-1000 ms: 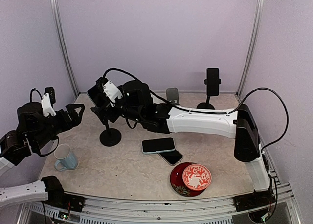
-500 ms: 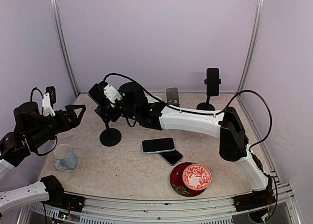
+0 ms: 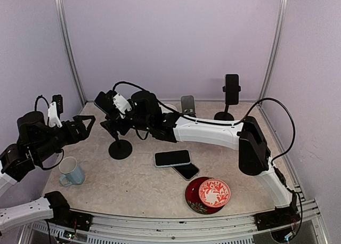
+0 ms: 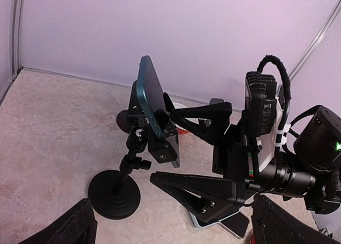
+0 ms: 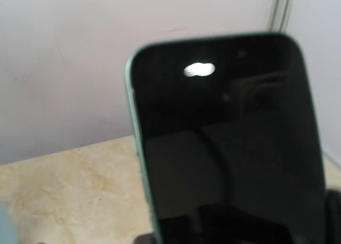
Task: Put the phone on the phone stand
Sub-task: Place the phone stand with the phone at the center of the board, then adjust the phone stand with the phone at the center of the board.
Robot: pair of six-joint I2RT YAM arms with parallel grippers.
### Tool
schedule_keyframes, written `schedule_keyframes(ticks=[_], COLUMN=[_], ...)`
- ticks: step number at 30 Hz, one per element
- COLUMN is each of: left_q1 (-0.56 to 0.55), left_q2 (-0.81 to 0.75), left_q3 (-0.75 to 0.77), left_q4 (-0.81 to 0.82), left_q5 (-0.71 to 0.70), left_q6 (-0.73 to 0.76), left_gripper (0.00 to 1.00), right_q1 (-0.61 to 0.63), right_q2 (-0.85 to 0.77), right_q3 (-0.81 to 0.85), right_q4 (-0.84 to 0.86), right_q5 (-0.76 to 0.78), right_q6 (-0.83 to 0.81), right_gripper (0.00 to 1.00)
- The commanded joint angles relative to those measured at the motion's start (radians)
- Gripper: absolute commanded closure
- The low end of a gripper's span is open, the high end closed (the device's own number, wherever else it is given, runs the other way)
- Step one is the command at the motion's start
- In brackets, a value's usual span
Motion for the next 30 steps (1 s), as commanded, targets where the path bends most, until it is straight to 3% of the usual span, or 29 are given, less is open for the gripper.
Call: schedule_keyframes(ticks=[1, 11, 18, 23, 30], left_q1=[0.007, 0.007, 0.011, 0.05, 0.118], left_q2=[-0.017, -0.016, 0.01, 0.052, 0.072], left_q3=[-0.019, -0.037, -0.038, -0.017, 0.001], left_q4=[0.025, 0.043, 0.075, 0.098, 0.101], left_q5=[0.0, 0.0, -0.026, 0.022, 0.128], left_q6=[0.012, 0.015, 0.048, 0.067, 0.077], left_gripper=[0.01, 0.01, 0.01, 0.01, 0.01], right_q1=[0.015, 0.081, 0.103, 0.092, 0.016], right_q2=[-0.051, -0.104, -0.213, -0.333, -0.45], right_q3=[-0.057, -0.133, -0.285, -0.411, -0.566], right_q4=[0.002, -0.002, 0.049, 0.072, 0.168], right_q5=[-0.046, -0.186, -0.262, -0.114, -0.056], right_q6=[0.054, 0.093, 0.114, 0.057, 0.098], right_gripper=[0.0, 0.0, 0.0, 0.0, 0.0])
